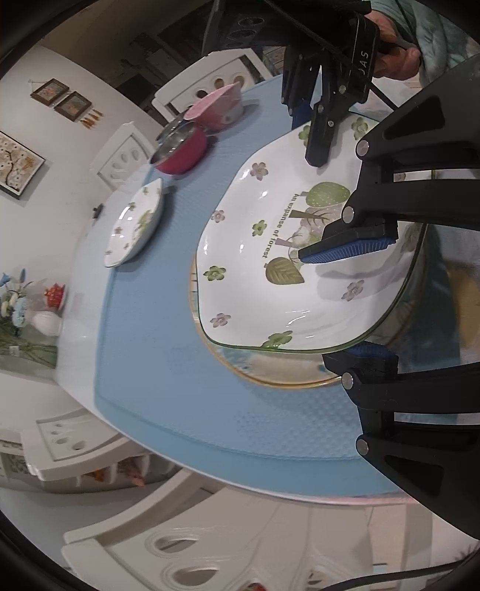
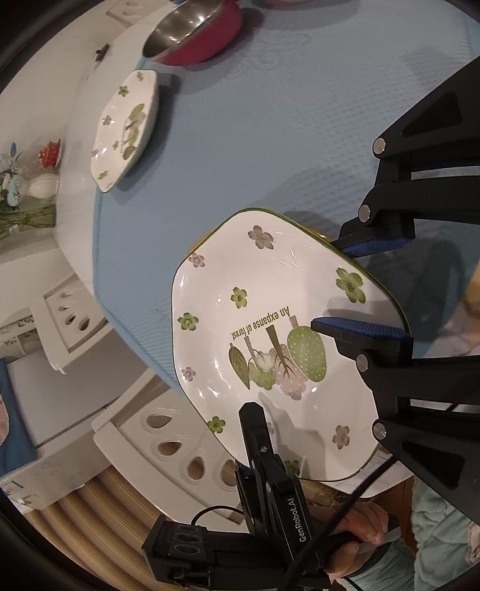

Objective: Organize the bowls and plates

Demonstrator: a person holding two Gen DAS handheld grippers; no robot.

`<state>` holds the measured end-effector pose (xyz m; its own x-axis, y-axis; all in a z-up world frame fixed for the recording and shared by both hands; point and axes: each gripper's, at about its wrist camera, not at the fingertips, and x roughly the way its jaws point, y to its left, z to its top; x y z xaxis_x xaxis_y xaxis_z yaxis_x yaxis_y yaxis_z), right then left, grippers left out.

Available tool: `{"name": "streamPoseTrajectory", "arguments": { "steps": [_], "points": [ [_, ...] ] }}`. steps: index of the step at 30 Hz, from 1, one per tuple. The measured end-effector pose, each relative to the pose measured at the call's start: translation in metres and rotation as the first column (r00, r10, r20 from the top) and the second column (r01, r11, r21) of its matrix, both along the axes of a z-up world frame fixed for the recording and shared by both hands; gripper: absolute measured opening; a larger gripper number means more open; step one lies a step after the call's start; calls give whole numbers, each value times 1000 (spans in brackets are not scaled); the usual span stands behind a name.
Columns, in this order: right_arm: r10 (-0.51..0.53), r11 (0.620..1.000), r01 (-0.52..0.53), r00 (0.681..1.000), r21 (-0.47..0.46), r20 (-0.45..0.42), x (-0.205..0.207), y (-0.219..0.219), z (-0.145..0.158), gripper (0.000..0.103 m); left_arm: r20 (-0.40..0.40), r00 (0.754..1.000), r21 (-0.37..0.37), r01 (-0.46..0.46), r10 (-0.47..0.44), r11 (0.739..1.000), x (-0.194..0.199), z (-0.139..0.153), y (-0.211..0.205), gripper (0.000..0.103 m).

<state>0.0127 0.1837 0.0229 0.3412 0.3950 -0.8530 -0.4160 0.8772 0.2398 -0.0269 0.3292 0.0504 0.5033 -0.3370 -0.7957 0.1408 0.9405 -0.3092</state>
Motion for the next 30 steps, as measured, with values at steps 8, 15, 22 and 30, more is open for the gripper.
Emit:
{"name": "streamPoseTrajectory", "arguments": {
  "steps": [8, 15, 22, 30],
  "points": [
    [-6, 999, 6, 1000, -51, 1, -11, 8, 1, 30, -40, 999, 5, 6, -6, 1000, 4, -15, 5, 34],
    [2, 997, -3, 1000, -72, -4, -19, 11, 2, 30, -54, 999, 7, -5, 5, 1000, 18, -13, 15, 33],
    [109, 979, -99, 993, -176, 45, -30, 32, 16, 30, -37, 998, 25, -49, 50, 999, 30, 0, 26, 35],
    [-16, 991, 21, 999, -134, 37, -12, 7, 28, 30, -28, 995, 3, -97, 97, 995, 36, 11, 52, 35]
  ]
}}
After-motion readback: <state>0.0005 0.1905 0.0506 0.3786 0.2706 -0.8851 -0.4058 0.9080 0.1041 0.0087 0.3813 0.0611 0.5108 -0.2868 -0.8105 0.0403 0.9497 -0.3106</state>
